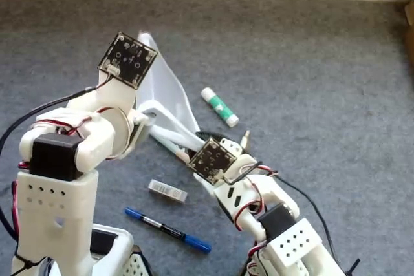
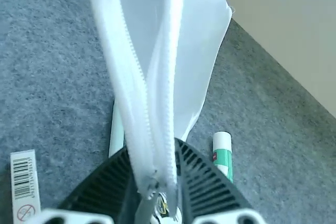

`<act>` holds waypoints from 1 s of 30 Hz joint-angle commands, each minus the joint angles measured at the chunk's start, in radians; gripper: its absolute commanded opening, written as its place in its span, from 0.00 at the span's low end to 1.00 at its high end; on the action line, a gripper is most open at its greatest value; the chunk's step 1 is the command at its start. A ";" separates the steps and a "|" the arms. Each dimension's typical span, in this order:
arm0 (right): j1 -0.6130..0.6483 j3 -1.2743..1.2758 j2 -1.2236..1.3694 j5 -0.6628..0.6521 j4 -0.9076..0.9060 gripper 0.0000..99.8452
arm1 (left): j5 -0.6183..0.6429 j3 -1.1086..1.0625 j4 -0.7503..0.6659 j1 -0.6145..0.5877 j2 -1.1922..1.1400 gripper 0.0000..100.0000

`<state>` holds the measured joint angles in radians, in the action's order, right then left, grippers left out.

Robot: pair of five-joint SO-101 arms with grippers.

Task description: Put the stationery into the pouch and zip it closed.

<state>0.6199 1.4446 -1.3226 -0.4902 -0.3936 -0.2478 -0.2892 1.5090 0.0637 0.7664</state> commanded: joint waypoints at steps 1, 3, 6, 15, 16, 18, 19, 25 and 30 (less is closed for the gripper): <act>0.054 -0.022 -0.021 -0.048 -0.030 0.01 | -0.054 0.028 -0.032 -0.048 -0.002 0.20; 0.079 -0.035 -0.021 -0.052 -0.051 0.01 | -0.077 -0.001 -0.064 -0.058 -0.002 0.20; 0.085 -0.062 -0.021 -0.052 -0.088 0.01 | -0.106 -0.077 -0.120 -0.061 -0.002 0.19; 0.093 -0.070 -0.021 -0.052 -0.104 0.01 | -0.226 -0.186 -0.261 -0.051 0.007 0.09; 0.093 -0.070 -0.021 -0.052 -0.104 0.01 | -0.226 -0.174 -0.261 -0.051 0.008 0.09; 0.093 -0.070 -0.021 -0.052 -0.104 0.01 | -0.224 -0.147 -0.255 -0.051 0.019 0.12; 0.093 -0.068 -0.021 -0.052 -0.104 0.01 | -0.224 -0.133 -0.255 -0.051 0.031 0.13; 0.093 -0.067 -0.021 -0.052 -0.104 0.01 | -0.229 -0.127 -0.255 -0.045 0.134 0.20; 0.093 -0.065 -0.021 -0.052 -0.104 0.01 | -0.316 -0.151 -0.262 -0.030 0.140 0.18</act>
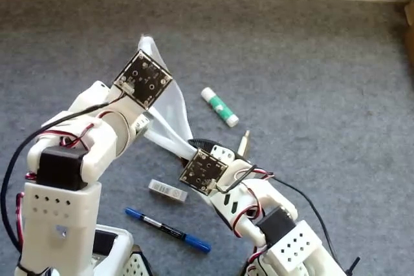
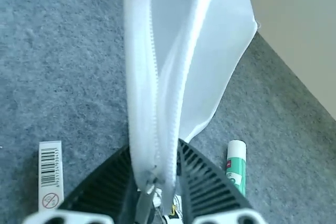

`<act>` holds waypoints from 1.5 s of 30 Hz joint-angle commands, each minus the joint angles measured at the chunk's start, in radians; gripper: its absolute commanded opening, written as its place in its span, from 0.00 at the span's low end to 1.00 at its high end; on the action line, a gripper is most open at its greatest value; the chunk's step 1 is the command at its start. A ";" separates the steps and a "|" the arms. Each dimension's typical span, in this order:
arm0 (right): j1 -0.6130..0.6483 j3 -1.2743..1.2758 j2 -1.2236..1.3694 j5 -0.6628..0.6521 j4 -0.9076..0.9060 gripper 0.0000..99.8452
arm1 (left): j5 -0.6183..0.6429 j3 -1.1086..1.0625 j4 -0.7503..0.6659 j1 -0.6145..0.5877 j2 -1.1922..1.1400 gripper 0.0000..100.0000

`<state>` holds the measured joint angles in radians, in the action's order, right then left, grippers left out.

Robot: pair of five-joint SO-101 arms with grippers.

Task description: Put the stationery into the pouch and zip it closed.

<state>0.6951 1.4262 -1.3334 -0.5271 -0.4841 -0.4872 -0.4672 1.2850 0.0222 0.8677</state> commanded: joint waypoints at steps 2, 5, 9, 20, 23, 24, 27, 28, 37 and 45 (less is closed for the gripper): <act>0.018 -0.047 -0.010 -0.015 -0.013 0.01 | -0.126 -0.005 -0.071 0.030 0.041 0.15; 0.018 -0.047 -0.010 -0.015 -0.013 0.01 | -0.184 -0.067 -0.106 0.058 0.047 0.12; 0.018 -0.047 -0.010 -0.015 -0.013 0.01 | -0.201 -0.120 -0.124 0.079 0.047 0.06; 0.002 -0.056 -0.010 0.087 -0.013 0.01 | -0.049 -0.120 -0.055 0.073 0.048 0.01; -0.038 -0.070 -0.012 0.192 -0.030 0.05 | 0.054 -0.122 -0.029 0.073 0.047 0.01; -0.051 -0.090 -0.012 0.215 -0.048 0.08 | 0.089 -0.122 -0.018 0.073 0.042 0.01; -0.085 -0.151 -0.012 0.285 -0.147 0.21 | 0.172 -0.122 0.008 0.073 0.041 0.01; -0.094 -0.176 -0.012 0.313 -0.188 0.25 | 0.199 -0.120 0.015 0.073 0.041 0.01; -0.165 -0.364 -0.012 0.364 -0.475 0.30 | 0.316 -0.061 0.114 0.073 0.039 0.01; -0.312 -0.375 -0.012 0.365 -0.486 0.30 | 0.413 0.124 0.222 0.008 0.036 0.01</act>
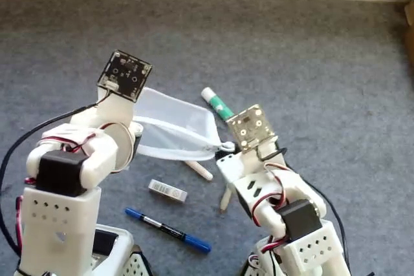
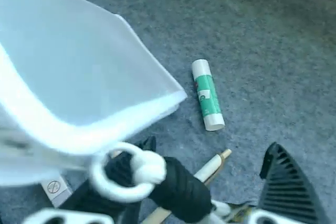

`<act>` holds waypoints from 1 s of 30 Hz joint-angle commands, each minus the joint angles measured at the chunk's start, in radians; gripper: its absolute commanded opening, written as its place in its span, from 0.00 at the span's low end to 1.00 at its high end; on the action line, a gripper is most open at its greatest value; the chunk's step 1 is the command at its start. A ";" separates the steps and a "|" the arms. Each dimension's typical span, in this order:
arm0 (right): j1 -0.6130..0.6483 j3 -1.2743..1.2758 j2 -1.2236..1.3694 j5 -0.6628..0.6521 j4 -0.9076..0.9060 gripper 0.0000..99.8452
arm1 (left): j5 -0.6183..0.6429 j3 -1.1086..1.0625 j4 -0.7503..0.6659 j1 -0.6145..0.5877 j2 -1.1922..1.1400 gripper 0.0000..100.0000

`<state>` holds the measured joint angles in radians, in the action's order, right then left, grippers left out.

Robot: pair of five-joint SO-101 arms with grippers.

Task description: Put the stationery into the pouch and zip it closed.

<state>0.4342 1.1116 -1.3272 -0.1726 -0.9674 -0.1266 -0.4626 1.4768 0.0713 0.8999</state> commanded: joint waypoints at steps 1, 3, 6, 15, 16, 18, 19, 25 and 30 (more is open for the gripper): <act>-0.065 -0.061 -0.018 0.011 -0.001 0.30 | 0.063 0.131 0.037 -0.048 -0.004 0.01; -0.088 -0.061 -0.016 0.011 -0.001 0.30 | 0.074 0.165 0.055 -0.073 -0.045 0.01; -0.105 -0.061 -0.010 0.011 -0.001 0.30 | 0.078 0.229 0.069 -0.131 -0.159 0.01; -0.107 -0.061 -0.008 0.011 -0.002 0.22 | 0.169 0.371 0.130 -0.220 -0.378 0.01; -0.107 -0.061 -0.008 0.011 -0.002 0.22 | 0.183 0.374 0.132 -0.220 -0.378 0.01; -0.107 -0.061 -0.007 0.011 -0.004 0.22 | 0.203 0.375 0.135 -0.219 -0.378 0.01; -0.107 -0.061 -0.007 0.011 -0.005 0.22 | 0.210 0.375 0.135 -0.219 -0.378 0.01; -0.107 -0.059 -0.005 0.011 -0.005 0.22 | 0.224 0.403 0.130 -0.219 -0.387 0.01; -0.107 -0.061 -0.005 0.011 -0.008 0.22 | 0.255 0.381 0.127 -0.219 -0.384 0.01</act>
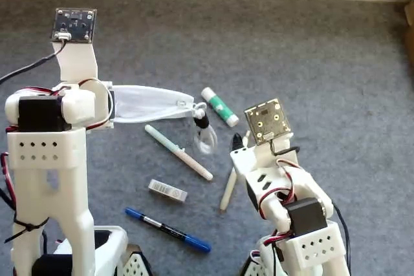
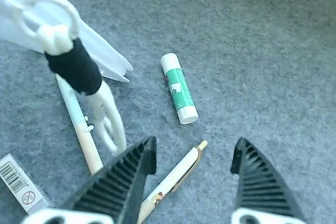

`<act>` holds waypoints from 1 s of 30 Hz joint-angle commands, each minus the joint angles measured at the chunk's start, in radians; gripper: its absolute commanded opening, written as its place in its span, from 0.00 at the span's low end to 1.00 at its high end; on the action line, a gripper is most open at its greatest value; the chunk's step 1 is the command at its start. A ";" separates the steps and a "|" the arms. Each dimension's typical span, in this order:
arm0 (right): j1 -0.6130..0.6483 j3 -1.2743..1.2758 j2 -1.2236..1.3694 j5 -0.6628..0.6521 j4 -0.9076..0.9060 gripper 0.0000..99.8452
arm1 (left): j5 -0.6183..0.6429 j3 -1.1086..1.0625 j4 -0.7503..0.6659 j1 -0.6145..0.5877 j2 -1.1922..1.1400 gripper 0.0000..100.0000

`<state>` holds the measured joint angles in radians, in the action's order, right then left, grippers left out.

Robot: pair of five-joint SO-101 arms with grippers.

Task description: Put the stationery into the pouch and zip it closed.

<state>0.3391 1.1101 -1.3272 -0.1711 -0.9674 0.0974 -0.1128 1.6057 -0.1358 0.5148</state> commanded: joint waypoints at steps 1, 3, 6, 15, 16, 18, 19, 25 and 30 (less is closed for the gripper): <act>-0.012 -0.061 0.004 0.012 -0.022 0.22 | 0.040 0.013 -0.002 -0.012 0.005 0.01; -0.012 -0.067 0.056 0.052 -0.073 0.22 | 0.055 -0.013 -0.014 -0.007 0.007 0.01; -0.012 -0.147 0.180 0.072 -0.114 0.22 | 0.058 -0.044 -0.034 -0.010 0.007 0.01; -0.013 -0.269 0.453 0.244 -0.154 0.22 | 0.060 -0.113 -0.068 -0.010 0.007 0.01; -0.013 -0.269 0.464 0.258 -0.154 0.22 | 0.060 -0.113 -0.066 -0.007 0.007 0.01; -0.013 -0.269 0.481 0.275 -0.150 0.22 | 0.060 -0.113 -0.066 -0.007 0.007 0.01; -0.013 -0.269 0.492 0.272 -0.148 0.22 | 0.060 -0.113 -0.066 -0.007 0.007 0.01; -0.015 -0.260 0.570 0.276 -0.038 0.22 | 0.060 -0.113 -0.066 -0.010 0.007 0.01; -0.015 -0.268 0.711 0.316 -0.025 0.22 | 0.060 -0.113 -0.066 -0.010 0.007 0.01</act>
<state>0.3360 0.9060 -0.6874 0.0990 -1.0211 0.1435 -0.2110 1.5520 -0.1389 0.5347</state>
